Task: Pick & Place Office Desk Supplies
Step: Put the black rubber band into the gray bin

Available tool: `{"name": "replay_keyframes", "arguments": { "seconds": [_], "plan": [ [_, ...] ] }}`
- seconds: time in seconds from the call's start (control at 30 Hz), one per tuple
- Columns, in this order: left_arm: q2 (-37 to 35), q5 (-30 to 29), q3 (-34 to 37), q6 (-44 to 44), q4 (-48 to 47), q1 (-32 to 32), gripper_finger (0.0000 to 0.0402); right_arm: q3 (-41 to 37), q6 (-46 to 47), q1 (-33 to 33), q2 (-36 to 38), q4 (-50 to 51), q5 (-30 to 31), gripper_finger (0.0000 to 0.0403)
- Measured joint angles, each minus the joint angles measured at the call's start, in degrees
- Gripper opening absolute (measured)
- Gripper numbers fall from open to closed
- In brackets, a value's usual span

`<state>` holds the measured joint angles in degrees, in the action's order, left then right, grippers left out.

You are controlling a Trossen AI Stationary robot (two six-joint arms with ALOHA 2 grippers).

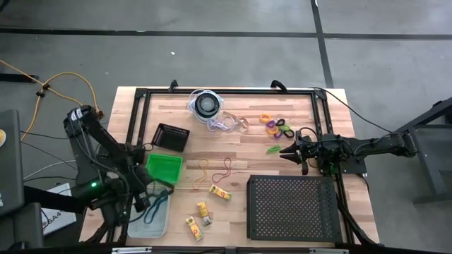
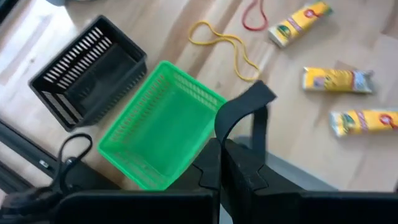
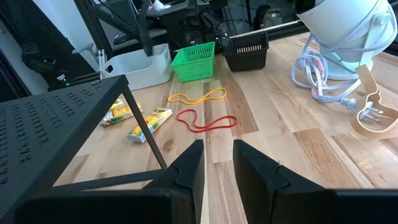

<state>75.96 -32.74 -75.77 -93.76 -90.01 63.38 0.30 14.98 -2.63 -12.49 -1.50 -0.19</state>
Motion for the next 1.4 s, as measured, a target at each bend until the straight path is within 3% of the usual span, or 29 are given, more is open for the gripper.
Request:
{"name": "replay_keyframes", "arguments": {
  "seconds": [0.3,0.63,1.13,1.4],
  "plan": [
    [0.0,1.1,0.0,-5.3,0.0,7.0,0.0001,0.0,0.0,0.0,0.0,0.0,0.0,0.0073],
    [1.0,1.8,0.0,-6.8,0.0,9.4,0.0001,0.0,0.0,0.0,0.0,0.0,0.0,0.0073],
    [15.2,11.4,0.0,-13.8,5.3,9.4,0.0001,0.0,0.0,0.0,0.0,0.0,0.0,0.0073],
    [19.5,11.7,0.0,-15.1,9.0,9.4,0.0001,0.0,0.0,0.0,0.0,0.0,0.0,0.0073]
  ]
}}
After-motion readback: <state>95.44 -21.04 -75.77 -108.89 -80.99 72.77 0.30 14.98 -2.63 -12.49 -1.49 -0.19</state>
